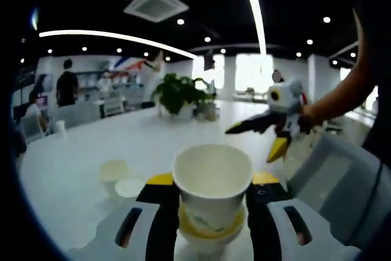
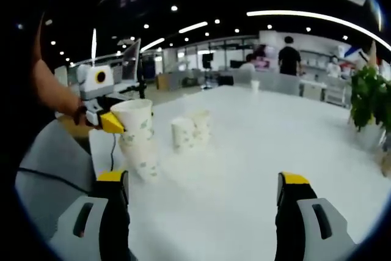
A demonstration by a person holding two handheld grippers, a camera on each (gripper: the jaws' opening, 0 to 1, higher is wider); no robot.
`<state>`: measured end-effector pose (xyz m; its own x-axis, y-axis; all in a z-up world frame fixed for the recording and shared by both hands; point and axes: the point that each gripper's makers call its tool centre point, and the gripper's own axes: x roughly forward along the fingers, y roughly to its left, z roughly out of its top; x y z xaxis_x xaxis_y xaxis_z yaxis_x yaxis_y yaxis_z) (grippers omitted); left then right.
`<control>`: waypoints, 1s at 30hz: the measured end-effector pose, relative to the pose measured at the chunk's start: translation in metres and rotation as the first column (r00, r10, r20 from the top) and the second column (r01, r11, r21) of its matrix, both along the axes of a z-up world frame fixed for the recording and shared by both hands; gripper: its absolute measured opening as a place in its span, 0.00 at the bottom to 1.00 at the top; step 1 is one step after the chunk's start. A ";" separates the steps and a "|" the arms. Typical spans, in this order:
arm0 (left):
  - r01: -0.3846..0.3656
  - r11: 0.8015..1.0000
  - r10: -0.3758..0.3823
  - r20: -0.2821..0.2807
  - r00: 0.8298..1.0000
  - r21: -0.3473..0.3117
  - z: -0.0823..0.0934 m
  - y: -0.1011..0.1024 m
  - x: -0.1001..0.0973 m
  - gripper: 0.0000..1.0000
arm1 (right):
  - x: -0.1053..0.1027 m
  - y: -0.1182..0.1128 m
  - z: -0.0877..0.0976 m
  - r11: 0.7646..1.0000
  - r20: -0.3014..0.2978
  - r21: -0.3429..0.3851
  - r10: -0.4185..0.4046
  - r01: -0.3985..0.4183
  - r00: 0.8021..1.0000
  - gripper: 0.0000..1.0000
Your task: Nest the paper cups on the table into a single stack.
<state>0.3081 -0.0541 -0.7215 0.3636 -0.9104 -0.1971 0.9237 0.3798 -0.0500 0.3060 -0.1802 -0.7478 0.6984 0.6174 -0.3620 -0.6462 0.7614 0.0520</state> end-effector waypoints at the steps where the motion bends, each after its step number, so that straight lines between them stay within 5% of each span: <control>1: -0.003 1.000 0.003 -0.004 1.000 0.004 -0.002 0.000 0.000 0.41 | 0.000 0.000 0.000 1.000 0.001 -0.001 0.000 0.000 1.000 1.00; 17: 0.001 0.998 0.000 -0.015 1.000 0.067 -0.024 0.000 -0.001 0.41 | 0.001 0.002 -0.001 1.000 -0.004 0.000 0.006 -0.006 1.000 1.00; 30: 0.002 0.997 -0.002 0.003 1.000 0.075 -0.021 -0.001 0.000 0.46 | 0.001 0.003 -0.003 1.000 -0.007 0.003 0.009 -0.009 1.000 1.00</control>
<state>0.3082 -0.0547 -0.7422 0.3629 -0.8938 -0.2635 0.9245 0.3808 -0.0184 0.3065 -0.1771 -0.7507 0.6902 0.6246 -0.3654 -0.6526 0.7554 0.0585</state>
